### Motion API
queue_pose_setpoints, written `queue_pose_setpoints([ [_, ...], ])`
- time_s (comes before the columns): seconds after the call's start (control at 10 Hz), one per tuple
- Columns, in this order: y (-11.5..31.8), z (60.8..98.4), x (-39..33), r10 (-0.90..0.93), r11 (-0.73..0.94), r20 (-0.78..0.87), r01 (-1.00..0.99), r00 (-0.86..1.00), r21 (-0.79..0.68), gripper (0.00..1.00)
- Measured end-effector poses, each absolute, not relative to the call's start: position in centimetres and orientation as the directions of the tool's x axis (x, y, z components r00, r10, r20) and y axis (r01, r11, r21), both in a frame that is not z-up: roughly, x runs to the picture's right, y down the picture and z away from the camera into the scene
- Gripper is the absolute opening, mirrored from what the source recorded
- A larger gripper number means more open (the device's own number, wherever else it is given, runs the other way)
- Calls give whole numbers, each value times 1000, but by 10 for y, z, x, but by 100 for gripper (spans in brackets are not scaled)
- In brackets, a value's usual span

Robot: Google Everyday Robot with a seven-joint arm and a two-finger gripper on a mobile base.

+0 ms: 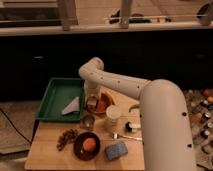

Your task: Wipe red bowl with eraser

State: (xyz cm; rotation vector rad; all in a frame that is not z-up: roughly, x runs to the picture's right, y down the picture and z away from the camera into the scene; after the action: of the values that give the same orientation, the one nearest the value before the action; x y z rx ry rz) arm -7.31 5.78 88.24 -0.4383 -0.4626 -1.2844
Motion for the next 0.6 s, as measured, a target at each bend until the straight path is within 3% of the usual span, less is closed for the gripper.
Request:
queue_pose_setpoints([
  [0.6, 94, 862, -31, -759, 271, 585, 956, 285, -113, 0],
])
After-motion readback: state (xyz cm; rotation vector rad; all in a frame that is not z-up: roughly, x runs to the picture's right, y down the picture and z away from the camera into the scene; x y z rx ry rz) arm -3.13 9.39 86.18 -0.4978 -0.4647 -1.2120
